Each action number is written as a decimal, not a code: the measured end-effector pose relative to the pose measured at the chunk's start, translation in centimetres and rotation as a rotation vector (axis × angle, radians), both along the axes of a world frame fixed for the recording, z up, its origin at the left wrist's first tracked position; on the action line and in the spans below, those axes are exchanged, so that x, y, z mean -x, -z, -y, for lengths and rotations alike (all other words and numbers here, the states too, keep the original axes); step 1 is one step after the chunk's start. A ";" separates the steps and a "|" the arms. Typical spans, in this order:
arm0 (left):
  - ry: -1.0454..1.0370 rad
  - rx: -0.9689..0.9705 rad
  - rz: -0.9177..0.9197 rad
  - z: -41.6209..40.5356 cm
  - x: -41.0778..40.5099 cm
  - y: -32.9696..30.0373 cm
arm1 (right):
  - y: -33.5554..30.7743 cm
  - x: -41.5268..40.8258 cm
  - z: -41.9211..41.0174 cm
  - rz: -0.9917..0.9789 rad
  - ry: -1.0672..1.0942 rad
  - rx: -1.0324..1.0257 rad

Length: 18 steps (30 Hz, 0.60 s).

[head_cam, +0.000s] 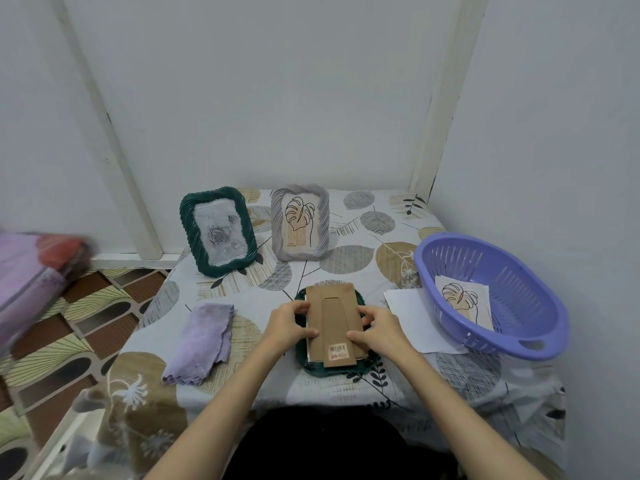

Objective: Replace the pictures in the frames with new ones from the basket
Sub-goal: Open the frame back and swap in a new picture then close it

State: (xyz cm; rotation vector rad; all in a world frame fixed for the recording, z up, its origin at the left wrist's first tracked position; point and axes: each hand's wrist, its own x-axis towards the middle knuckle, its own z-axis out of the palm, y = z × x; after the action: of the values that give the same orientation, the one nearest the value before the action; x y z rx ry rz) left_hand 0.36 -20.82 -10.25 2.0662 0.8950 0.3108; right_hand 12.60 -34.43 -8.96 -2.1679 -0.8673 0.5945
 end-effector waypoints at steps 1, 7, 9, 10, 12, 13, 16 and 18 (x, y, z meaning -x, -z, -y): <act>0.002 -0.004 -0.003 0.0 0.0 0.0 | -0.1 0.0 0.0 0.002 -0.003 0.001; 0.030 -0.054 -0.035 0.1 0.0 -0.3 | -0.6 -0.4 0.2 0.001 -0.066 0.066; 0.043 -0.074 -0.041 0.2 0.1 -0.5 | -0.6 -0.5 0.4 0.010 -0.076 0.075; 0.048 -0.079 -0.045 0.2 0.1 -0.6 | -0.5 -0.4 0.5 0.015 -0.081 0.076; 0.062 -0.094 -0.066 0.2 0.0 -0.7 | -0.3 -0.4 0.6 0.023 -0.082 0.077; 0.073 -0.110 -0.091 0.2 -0.1 -0.7 | -0.2 -0.4 0.6 0.029 -0.076 0.079; 0.100 -0.174 -0.185 0.3 -0.2 -0.8 | 0.0 -0.4 0.6 0.050 -0.053 0.099; 0.104 -0.195 -0.223 0.3 -0.4 -0.7 | -0.1 -0.4 0.5 0.053 -0.050 0.102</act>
State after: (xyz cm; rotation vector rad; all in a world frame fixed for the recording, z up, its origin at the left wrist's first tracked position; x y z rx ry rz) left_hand 0.79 -21.15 -9.60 2.3535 0.9146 0.1159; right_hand 13.03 -34.89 -8.91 -2.2682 -0.9402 0.6210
